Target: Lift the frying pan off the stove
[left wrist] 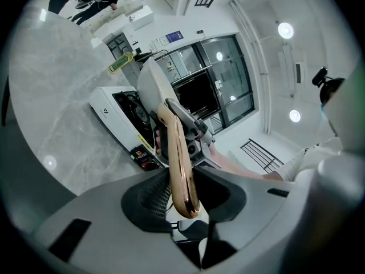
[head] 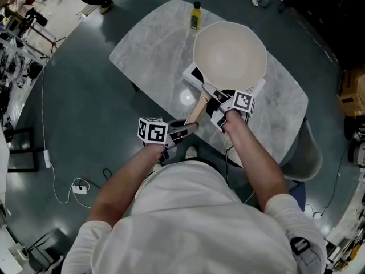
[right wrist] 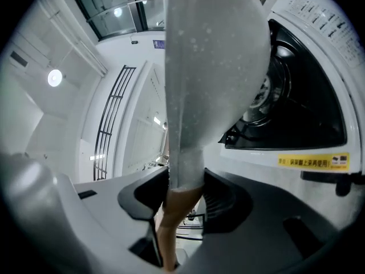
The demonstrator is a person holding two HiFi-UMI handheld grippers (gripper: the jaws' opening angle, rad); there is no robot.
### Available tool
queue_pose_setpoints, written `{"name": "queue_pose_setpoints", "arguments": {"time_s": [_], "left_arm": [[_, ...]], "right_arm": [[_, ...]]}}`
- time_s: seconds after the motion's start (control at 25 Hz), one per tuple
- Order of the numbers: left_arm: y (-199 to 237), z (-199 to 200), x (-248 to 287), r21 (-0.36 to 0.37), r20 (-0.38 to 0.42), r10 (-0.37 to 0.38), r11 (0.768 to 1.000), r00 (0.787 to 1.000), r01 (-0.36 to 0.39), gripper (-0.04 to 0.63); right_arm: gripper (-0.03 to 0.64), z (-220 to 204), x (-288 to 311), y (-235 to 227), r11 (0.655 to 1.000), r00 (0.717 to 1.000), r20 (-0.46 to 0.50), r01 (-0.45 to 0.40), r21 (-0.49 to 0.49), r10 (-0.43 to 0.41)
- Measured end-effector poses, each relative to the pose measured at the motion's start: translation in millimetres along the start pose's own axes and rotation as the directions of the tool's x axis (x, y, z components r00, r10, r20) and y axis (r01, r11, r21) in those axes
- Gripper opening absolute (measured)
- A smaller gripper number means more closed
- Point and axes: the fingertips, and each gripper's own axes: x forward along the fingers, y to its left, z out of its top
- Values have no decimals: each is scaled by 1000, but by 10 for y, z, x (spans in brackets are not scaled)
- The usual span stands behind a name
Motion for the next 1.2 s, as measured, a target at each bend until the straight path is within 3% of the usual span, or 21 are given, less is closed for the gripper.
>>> {"name": "queue_pose_setpoints", "arguments": {"time_s": [0.44,0.76,0.92,1.08,1.2], "left_arm": [[-389,-39,-638,59,55,-10,998,998,7,133],[-647,-186,-1249,57,97,8,998,995,-14,135],[-709,-371,-1627,70,105,8,997,994,-16,137],[-752,-781,-2210,78,113,-2,997,994,-7,137],[-835,-815,-2312,79,106,-3,997,994,-5,137]], "right_arm": [[184,-514,303,669,996,996,-75,-44,-74,39],[186,-1080,525,1013,995,991,-116,-78,-60,71],[186,-1491,642,1175,994,987,-135,-95,-59,86],[186,-2201,761,1294,993,986,-142,-100,-67,90],[186,-2295,756,1383,992,985,-141,-106,-67,95]]}}
